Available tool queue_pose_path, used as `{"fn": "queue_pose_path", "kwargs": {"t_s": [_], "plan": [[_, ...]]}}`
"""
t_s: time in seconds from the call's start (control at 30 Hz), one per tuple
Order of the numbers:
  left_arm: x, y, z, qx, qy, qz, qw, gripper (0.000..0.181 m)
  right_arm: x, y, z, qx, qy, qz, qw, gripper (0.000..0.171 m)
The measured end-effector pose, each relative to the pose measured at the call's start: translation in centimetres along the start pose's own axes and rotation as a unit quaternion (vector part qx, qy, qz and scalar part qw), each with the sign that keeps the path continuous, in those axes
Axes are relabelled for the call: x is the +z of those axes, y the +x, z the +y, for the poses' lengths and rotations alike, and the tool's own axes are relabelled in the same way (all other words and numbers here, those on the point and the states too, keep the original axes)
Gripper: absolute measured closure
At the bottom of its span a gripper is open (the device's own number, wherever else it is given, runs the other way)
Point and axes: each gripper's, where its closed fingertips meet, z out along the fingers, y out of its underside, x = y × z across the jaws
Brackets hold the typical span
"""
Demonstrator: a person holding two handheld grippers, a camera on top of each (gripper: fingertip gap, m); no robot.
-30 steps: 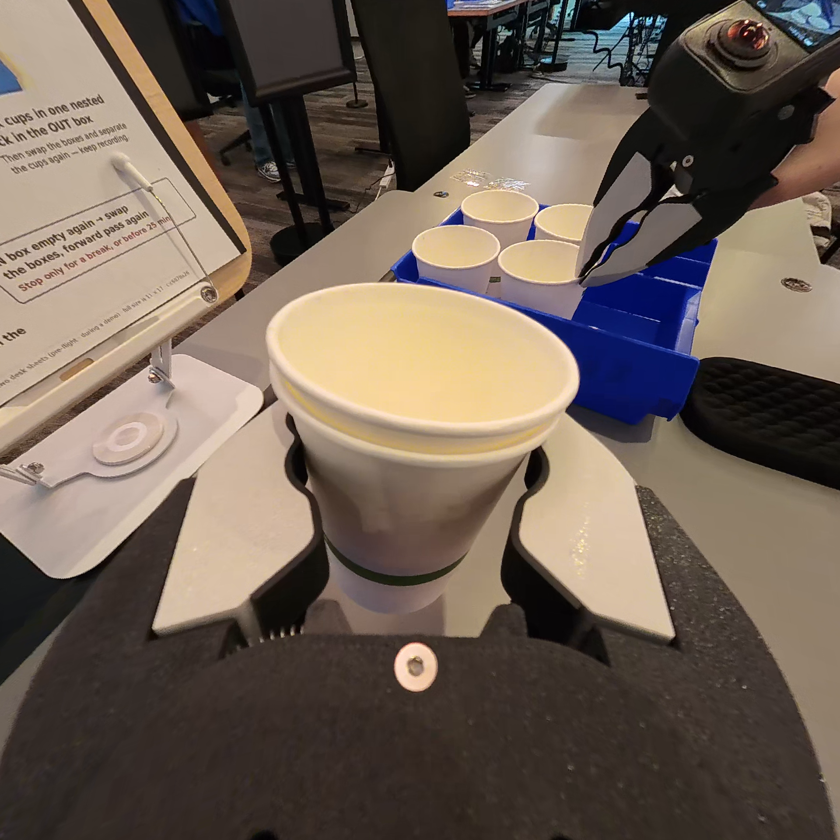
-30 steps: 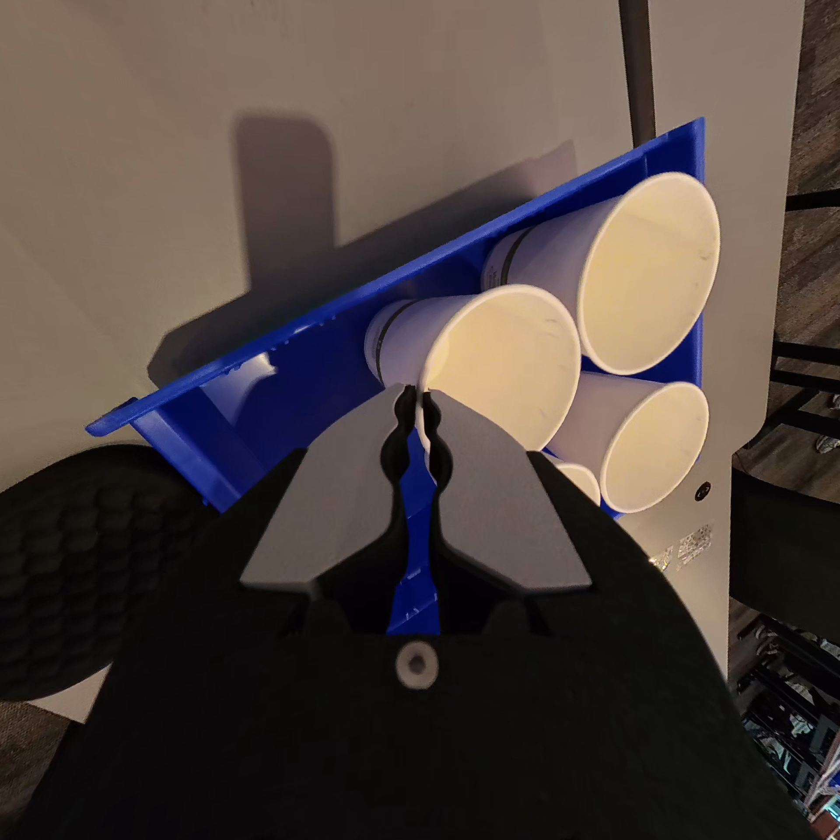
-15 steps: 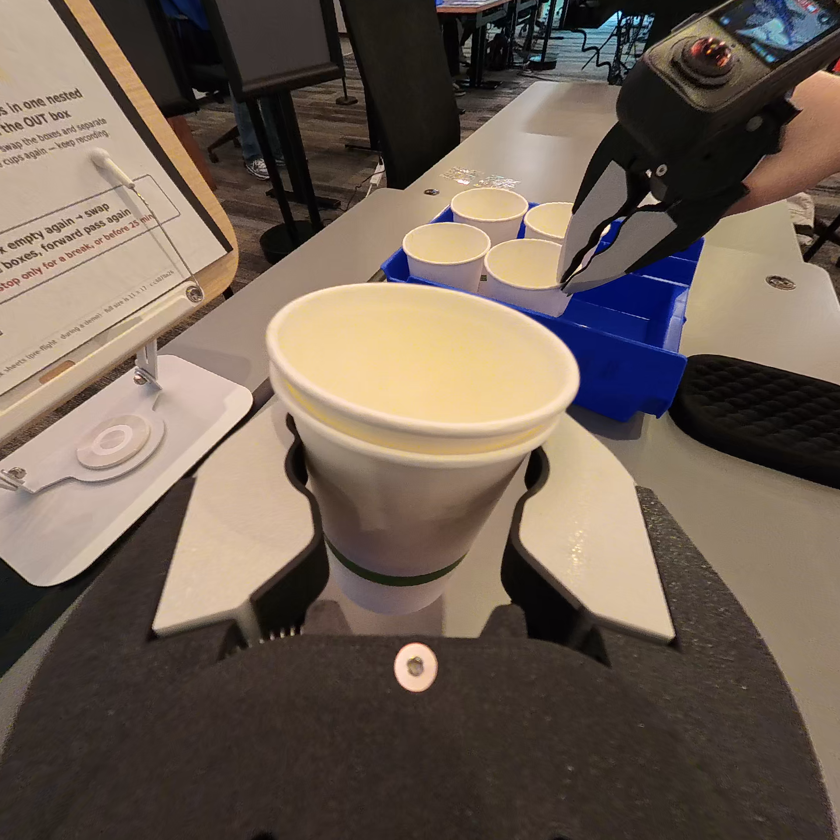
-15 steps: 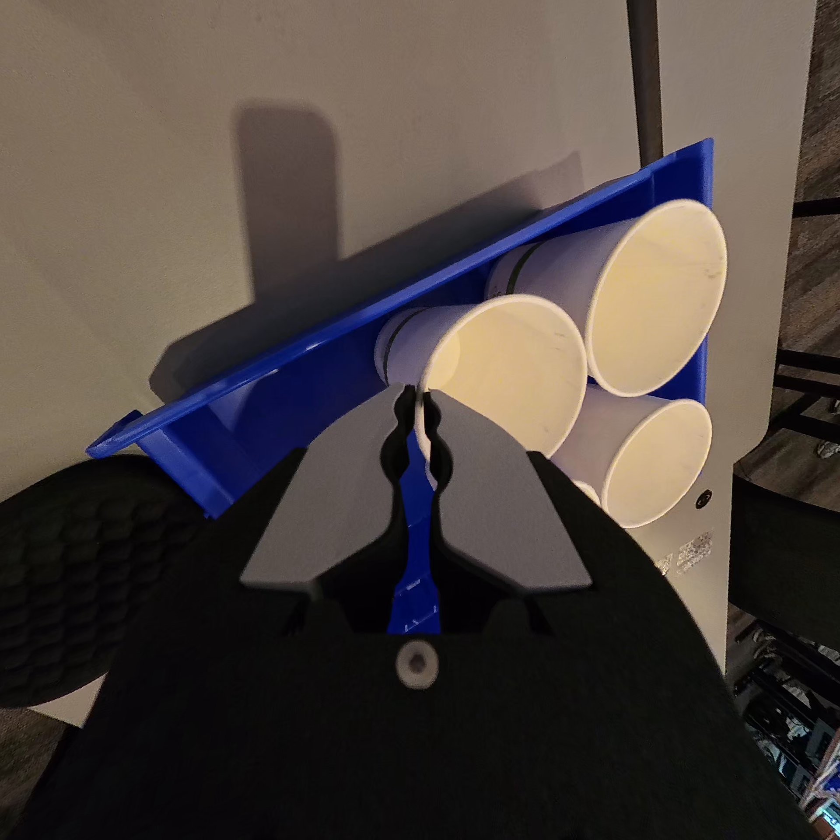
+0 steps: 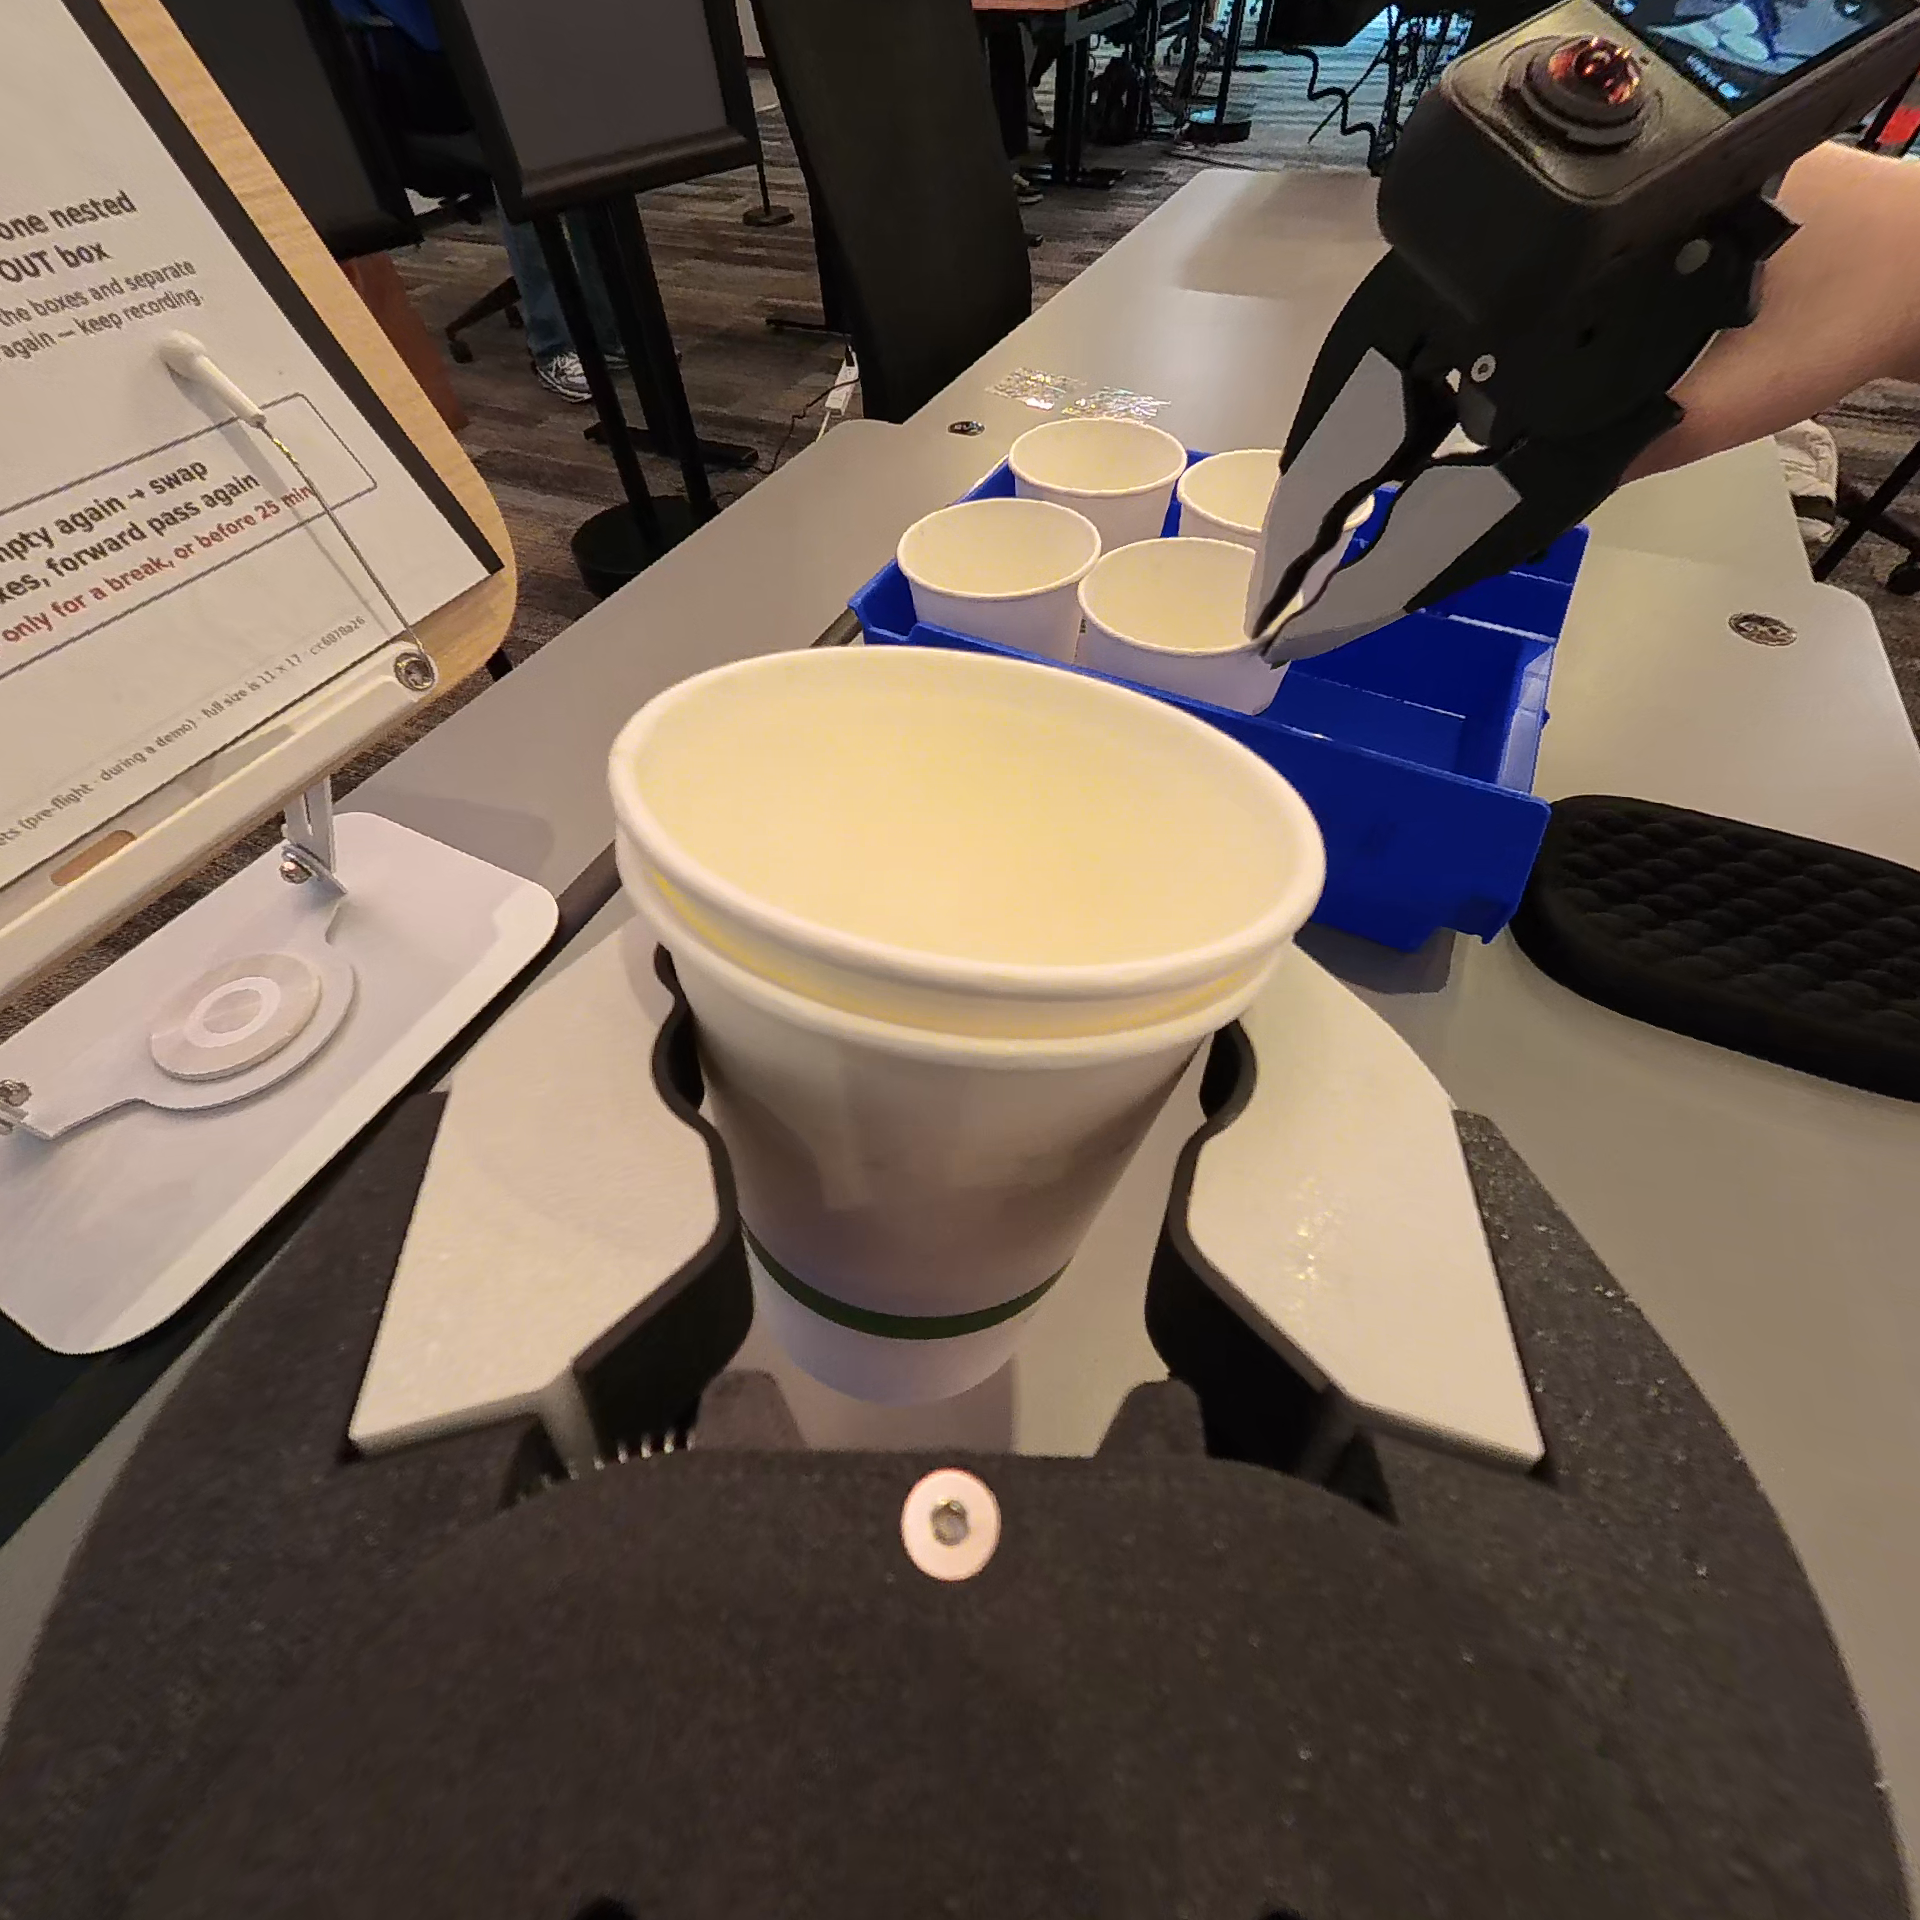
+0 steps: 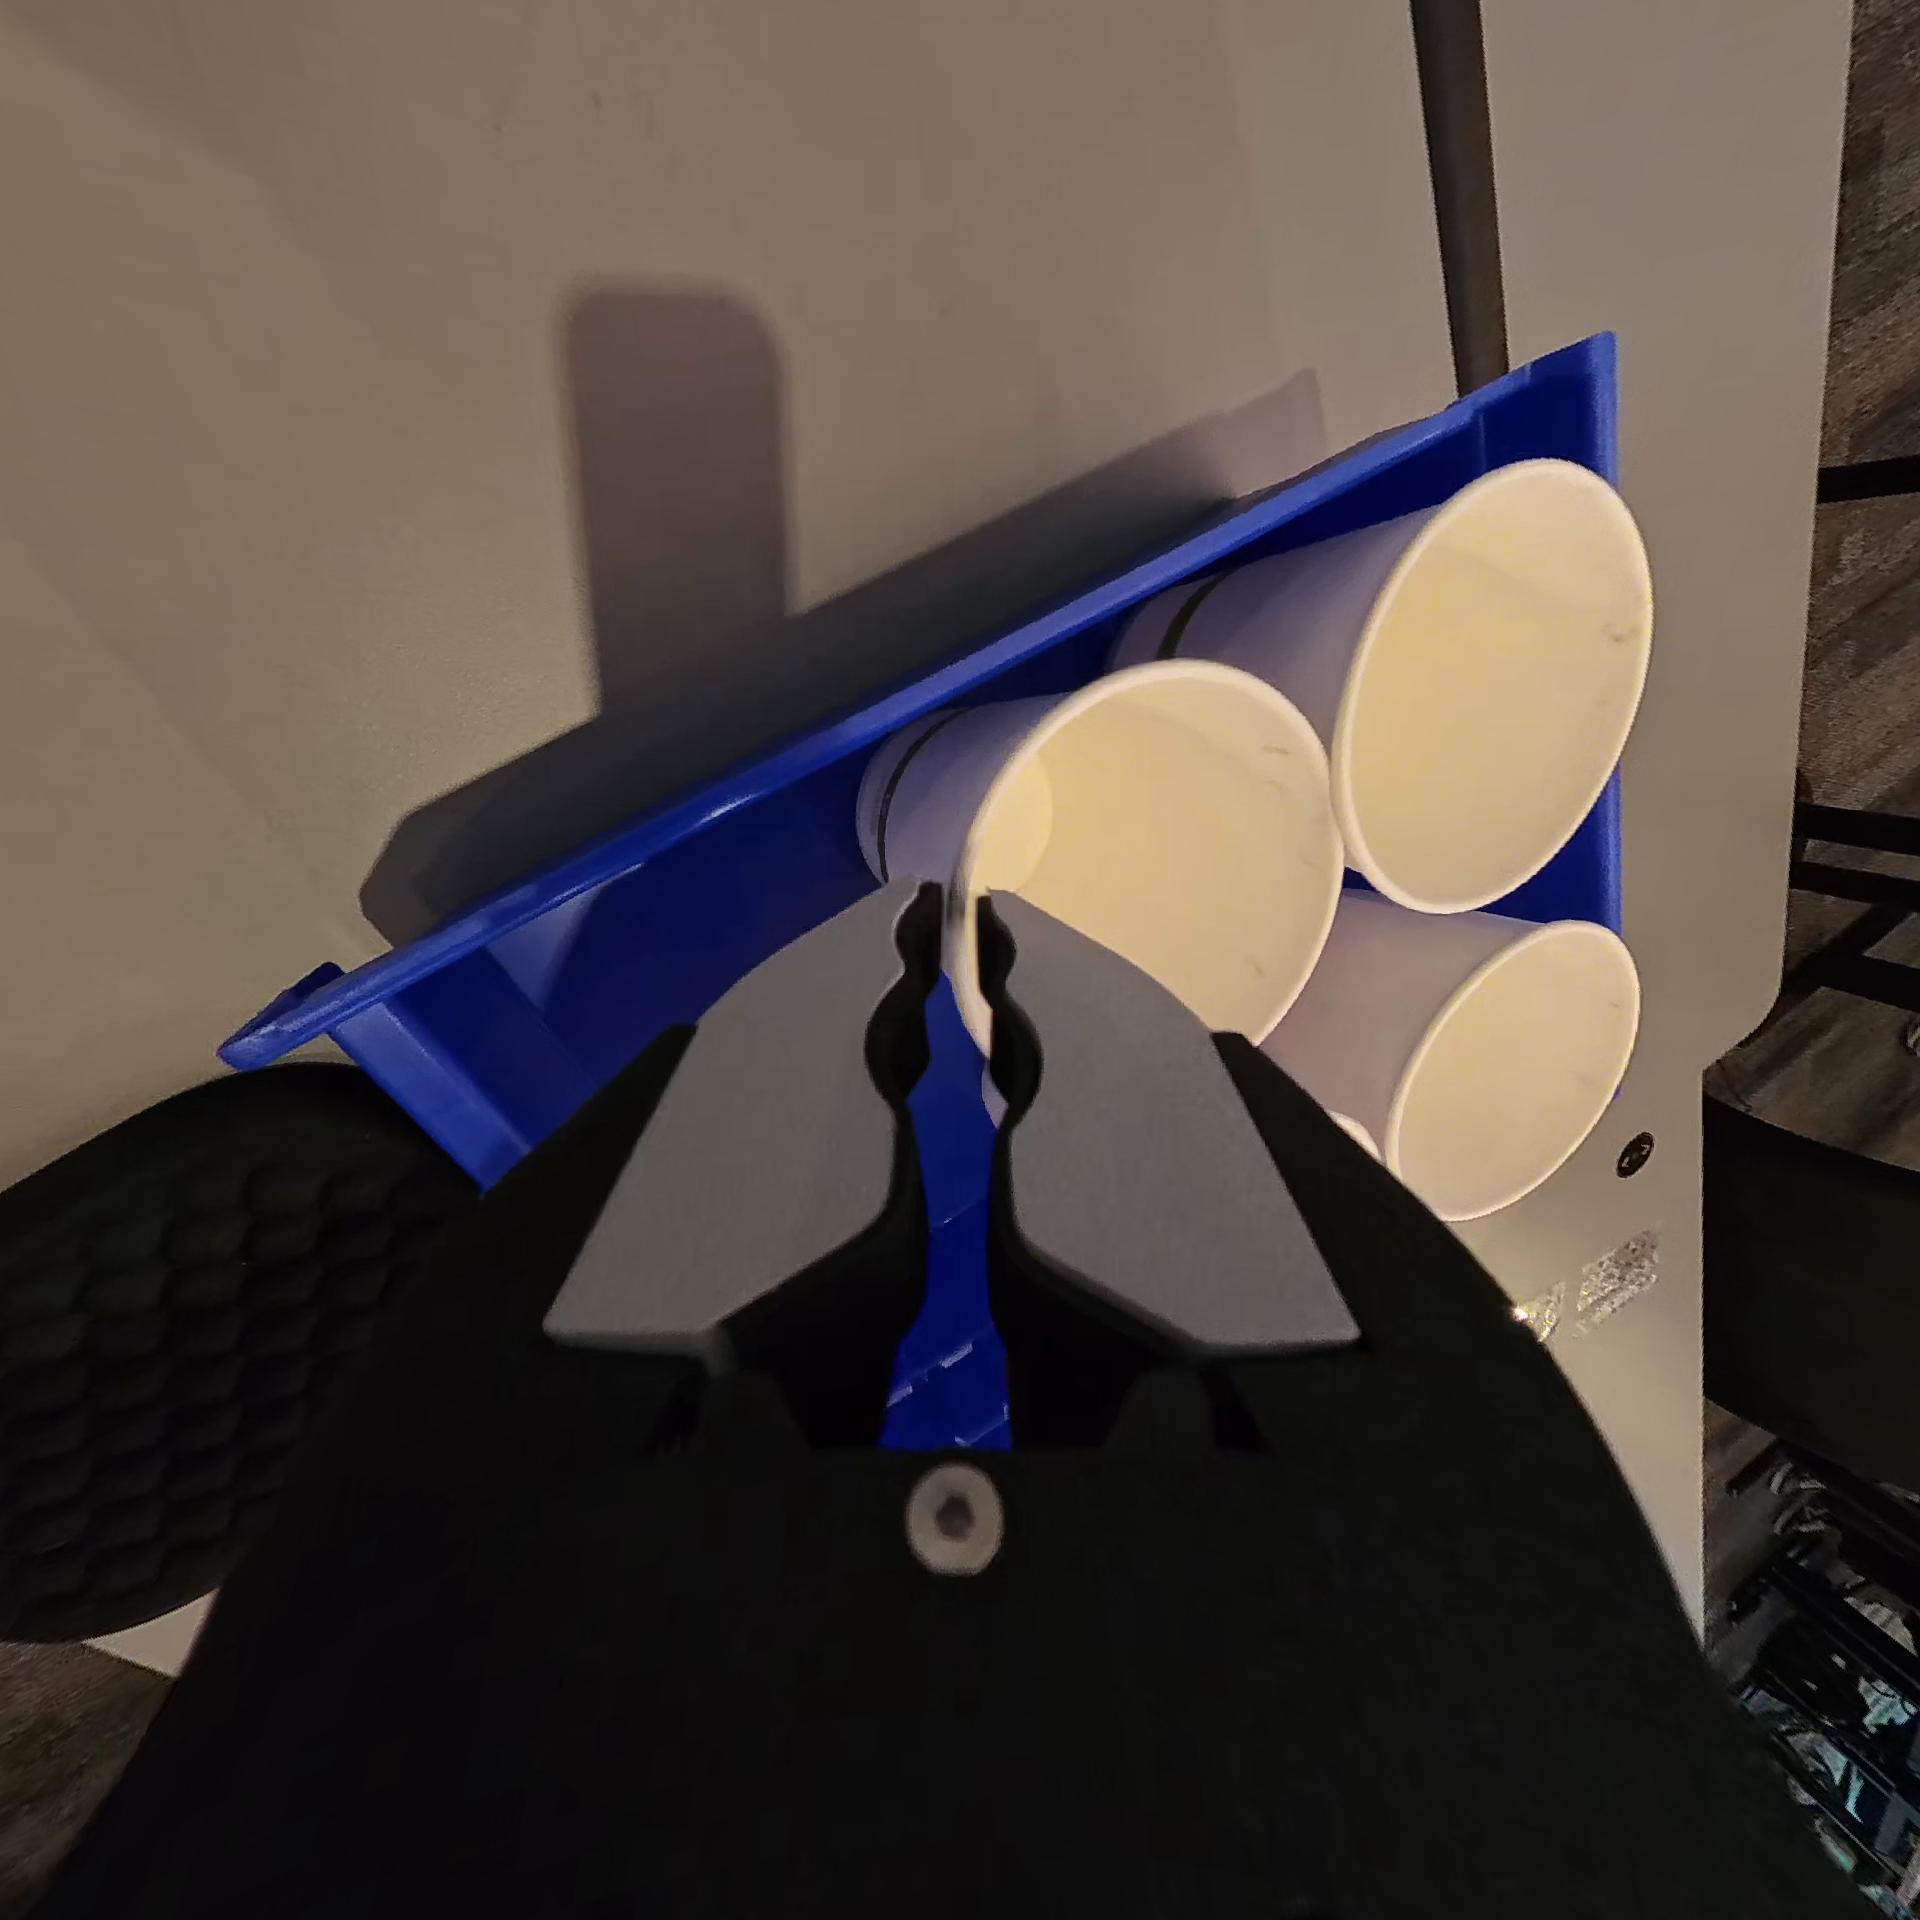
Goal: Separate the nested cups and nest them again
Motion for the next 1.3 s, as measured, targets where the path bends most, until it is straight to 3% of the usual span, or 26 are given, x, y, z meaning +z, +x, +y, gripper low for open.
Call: {"fn": "queue_pose_path", "kwargs": {"t_s": [0.17,0.37,0.7,0.93,1.3], "plan": [[0.1,0.2,0.1,0.003,-0.004,0.002,1.0,0.085,-0.7,-0.1,-0.2,0.004,0.012,0.005,1.0,0.153],[0.3,0.3,0.2,0.006,-0.007,0.002,1.0,0.085,-5.4,0.4,-2.5,-0.014,0.053,0.042,0.998,0.152],[0.8,1.4,0.3,0.024,-0.018,0.007,1.0,0.085,-13.7,-5.9,-15.5,-0.114,0.262,-0.065,0.956,0.153],[1.2,2.1,0.6,0.047,-0.033,0.009,0.998,0.086,-12.1,-8.7,-19.3,-0.171,0.246,-0.096,0.949,0.152],[1.1,2.1,0.4,0.048,-0.027,0.01,0.998,0.085,-9.7,-9.5,-19.9,-0.188,0.211,-0.11,0.953,0.167]]}}
